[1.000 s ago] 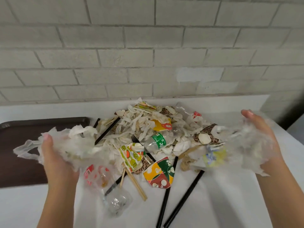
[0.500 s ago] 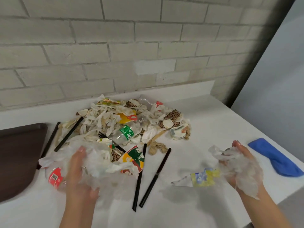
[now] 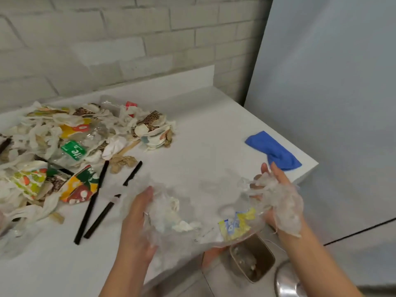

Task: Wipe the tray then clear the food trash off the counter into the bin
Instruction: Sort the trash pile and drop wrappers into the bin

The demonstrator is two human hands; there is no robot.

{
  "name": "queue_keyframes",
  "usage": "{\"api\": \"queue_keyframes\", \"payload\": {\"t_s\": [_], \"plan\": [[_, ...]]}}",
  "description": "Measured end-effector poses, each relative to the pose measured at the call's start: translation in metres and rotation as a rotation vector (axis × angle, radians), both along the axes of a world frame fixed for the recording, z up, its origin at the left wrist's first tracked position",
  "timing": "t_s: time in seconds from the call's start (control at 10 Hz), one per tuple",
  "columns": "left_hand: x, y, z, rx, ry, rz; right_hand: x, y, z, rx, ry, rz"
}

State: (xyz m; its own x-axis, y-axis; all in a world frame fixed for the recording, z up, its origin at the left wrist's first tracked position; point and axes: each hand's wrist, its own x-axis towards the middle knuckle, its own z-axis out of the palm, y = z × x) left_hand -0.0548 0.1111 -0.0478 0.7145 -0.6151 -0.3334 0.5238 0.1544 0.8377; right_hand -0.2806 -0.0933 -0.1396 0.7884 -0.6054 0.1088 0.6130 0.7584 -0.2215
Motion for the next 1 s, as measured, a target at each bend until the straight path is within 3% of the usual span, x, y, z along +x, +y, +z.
{"api": "queue_keyframes", "payload": {"t_s": [0.1, 0.2, 0.3, 0.4, 0.6, 0.7, 0.9, 1.0], "plan": [[-0.065, -0.029, -0.017, 0.127, 0.099, -0.158, -0.061, -0.021, -0.013, -0.030, 0.006, 0.124], [-0.131, -0.058, -0.042, 0.149, 0.232, -0.264, -0.092, -0.035, -0.005, -0.147, 0.113, -0.117], [-0.176, -0.089, -0.071, 0.216, 0.193, -0.308, -0.134, -0.062, -0.038, -0.056, 0.513, -0.347], [-0.202, -0.120, -0.123, 0.372, 0.062, -0.292, -0.147, -0.072, -0.085, 0.090, 1.021, -0.305], [-0.224, -0.168, -0.251, 0.629, -0.109, -0.566, -0.140, -0.083, -0.157, 0.357, 0.991, -0.458], [-0.223, -0.193, -0.322, 0.709, -0.024, -0.572, -0.141, -0.089, -0.231, 0.369, 0.925, -0.597], [-0.226, -0.235, -0.455, 0.815, -0.100, -0.733, -0.148, -0.086, -0.364, 0.301, 1.154, -0.491], [-0.221, -0.244, -0.533, 0.896, -0.200, -0.839, -0.152, -0.083, -0.436, 0.224, 1.393, -0.399]]}}
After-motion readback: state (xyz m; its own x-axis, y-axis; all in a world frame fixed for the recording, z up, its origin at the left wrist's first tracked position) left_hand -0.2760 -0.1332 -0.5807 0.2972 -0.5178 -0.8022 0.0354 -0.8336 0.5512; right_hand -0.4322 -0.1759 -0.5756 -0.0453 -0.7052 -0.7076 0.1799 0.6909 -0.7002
